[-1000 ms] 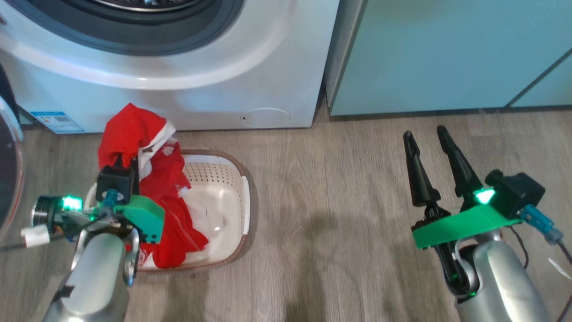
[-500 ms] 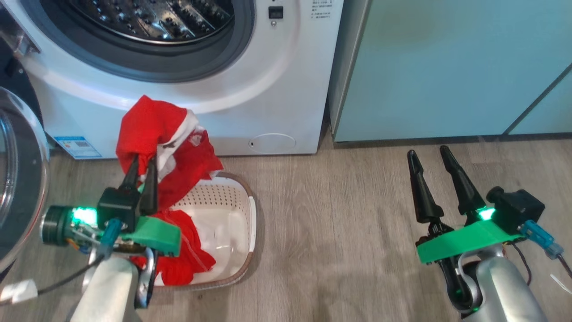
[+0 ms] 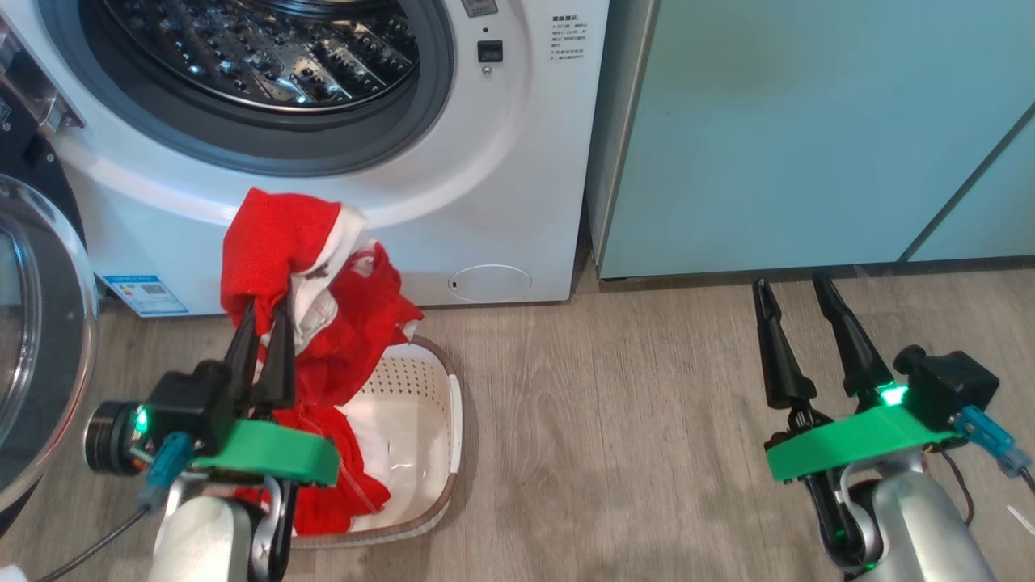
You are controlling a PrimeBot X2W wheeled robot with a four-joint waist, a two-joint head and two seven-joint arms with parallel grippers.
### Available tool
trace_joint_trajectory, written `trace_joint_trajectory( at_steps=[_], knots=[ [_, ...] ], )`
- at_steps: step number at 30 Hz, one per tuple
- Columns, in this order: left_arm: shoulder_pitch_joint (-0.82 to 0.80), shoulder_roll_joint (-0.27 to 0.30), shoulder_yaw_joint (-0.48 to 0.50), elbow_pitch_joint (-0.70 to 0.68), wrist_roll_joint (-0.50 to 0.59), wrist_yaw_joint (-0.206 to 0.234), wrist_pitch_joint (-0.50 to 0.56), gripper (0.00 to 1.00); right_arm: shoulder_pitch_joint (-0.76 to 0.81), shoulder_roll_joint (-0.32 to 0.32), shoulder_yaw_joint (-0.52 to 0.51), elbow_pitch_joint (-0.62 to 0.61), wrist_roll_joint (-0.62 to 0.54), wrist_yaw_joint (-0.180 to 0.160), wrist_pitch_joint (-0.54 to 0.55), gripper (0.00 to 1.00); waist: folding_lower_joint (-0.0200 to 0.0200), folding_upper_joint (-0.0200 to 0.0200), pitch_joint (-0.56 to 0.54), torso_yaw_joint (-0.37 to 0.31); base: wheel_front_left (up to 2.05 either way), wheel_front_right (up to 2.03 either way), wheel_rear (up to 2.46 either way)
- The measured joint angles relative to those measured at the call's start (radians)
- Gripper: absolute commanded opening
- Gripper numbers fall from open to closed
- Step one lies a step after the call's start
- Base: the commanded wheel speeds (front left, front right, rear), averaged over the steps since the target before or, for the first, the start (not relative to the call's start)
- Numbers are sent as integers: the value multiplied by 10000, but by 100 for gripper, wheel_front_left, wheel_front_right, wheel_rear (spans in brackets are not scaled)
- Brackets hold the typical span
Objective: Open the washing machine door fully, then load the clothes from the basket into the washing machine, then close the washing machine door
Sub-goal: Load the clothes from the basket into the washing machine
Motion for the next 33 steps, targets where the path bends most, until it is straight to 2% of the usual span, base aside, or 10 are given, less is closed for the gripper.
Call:
trace_joint_trajectory(
  at_steps=[5, 11, 23, 29, 33],
  knots=[
    [201, -230, 393, 4, -167, -514, 0, 0, 107, 0, -77, -8, 0, 0, 0, 100, 0, 0, -29, -18, 0, 0, 0],
    [201, -341, 585, 253, -167, -867, 0, 0, 161, 2, -94, -8, 0, 0, 0, 100, 0, -1, -16, -43, 0, 0, 0],
    [198, -364, 658, 370, -278, -955, 0, 0, 160, 4, -96, -38, 0, 0, 0, 100, 0, -1, 48, -101, 0, 0, 0],
    [-33, -382, 876, 236, -462, -978, 0, 0, 144, 6, -96, -165, 0, 0, 0, 100, 0, -1, 499, -200, 0, 0, 0],
    [-798, -395, 1212, 198, -270, -1149, 0, 0, 106, 10, -92, -247, 0, 0, 0, 100, 0, -1, 971, -291, 0, 0, 0]
  ],
)
